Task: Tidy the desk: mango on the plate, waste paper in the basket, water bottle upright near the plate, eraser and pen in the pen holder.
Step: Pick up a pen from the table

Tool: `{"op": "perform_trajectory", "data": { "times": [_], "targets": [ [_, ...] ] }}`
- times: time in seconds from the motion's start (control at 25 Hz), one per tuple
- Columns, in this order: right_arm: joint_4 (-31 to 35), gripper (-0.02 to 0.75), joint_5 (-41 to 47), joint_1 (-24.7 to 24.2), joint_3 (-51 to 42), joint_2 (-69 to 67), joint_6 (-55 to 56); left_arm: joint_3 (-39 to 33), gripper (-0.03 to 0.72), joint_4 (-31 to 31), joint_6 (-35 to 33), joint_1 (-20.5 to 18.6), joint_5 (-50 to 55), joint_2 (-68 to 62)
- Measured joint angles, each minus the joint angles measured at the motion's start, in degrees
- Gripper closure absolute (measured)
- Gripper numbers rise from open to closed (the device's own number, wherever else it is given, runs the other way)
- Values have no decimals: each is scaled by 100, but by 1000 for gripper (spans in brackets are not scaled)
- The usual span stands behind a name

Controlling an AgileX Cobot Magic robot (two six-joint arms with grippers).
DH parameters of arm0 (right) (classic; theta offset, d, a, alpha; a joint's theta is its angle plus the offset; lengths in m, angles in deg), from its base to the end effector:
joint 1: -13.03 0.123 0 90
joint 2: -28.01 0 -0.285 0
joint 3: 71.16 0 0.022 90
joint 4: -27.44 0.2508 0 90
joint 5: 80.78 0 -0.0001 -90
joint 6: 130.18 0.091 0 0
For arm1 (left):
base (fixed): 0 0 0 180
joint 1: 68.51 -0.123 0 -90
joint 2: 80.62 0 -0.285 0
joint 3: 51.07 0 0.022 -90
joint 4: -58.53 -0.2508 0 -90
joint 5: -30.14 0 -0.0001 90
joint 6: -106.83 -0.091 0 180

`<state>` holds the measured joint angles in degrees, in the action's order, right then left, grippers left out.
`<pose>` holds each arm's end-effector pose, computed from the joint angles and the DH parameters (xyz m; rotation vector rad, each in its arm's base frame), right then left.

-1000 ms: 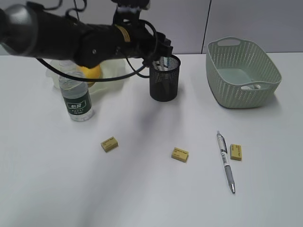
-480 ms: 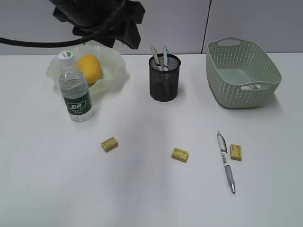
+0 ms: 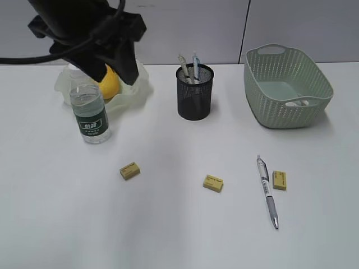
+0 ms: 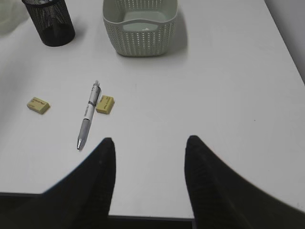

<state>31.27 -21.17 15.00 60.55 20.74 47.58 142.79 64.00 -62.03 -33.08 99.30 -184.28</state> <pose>-0.0063 0.0050 0.2804 -0.0766 2.0077 0.0765 0.2810 -0.2099 0.3382 0.5699 2.7651 -0.3312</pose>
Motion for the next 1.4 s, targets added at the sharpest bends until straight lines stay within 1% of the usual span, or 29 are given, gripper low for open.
{"op": "perform_trajectory", "data": {
  "times": [0.12, 0.2, 0.36, 0.44, 0.48, 0.6, 0.68, 0.84, 0.92, 1.0, 1.12, 1.16, 1.24, 1.4],
  "targets": [
    [0, 353, 0, 0, 0, 0, 0, 99, 249, 25, 0, -392, 46, 6],
    [0, 353, 0, 0, 0, 0, 0, 104, 249, -37, 0, -839, 47, 11],
    [0, 353, 0, 0, 0, 0, 0, 104, 249, -379, 18, -1737, 47, 11],
    [0, 353, 0, 0, 0, 0, 0, 104, 249, -476, 23, -2127, 47, 5],
    [0, 353, 0, 0, 0, 0, 0, 104, 249, -489, 17, -2318, 47, -10],
    [0, 353, 0, 0, 0, 0, 0, 104, 249, -495, -114, -2725, 52, -91],
    [0, 353, 0, 0, 0, 0, 0, 104, 249, -547, -135, -2837, 52, -118],
    [0, 353, 0, 0, 0, 0, 0, 99, 247, -618, -270, -2851, 52, -118],
    [0, 353, 0, 0, 0, 0, 0, -23, 232, -621, -358, -2851, 35, -73],
    [0, 353, 0, 0, 0, 0, 0, -365, 187, -621, -406, -2851, 21, 57],
    [0, 353, 0, 0, 0, 0, 0, -945, 89, -621, -412, -2851, -126, 352],
    [0, 353, 0, 0, 0, 0, 0, -1128, 76, -623, -412, -2851, -150, 469],
    [0, 353, 0, 0, 0, 0, 0, -1441, 65, -642, -412, -2851, -165, 709],
    [0, 353, 0, 0, 0, 0, 0, -1985, 78, -657, -412, -2851, -190, 1372]
  ]
}}
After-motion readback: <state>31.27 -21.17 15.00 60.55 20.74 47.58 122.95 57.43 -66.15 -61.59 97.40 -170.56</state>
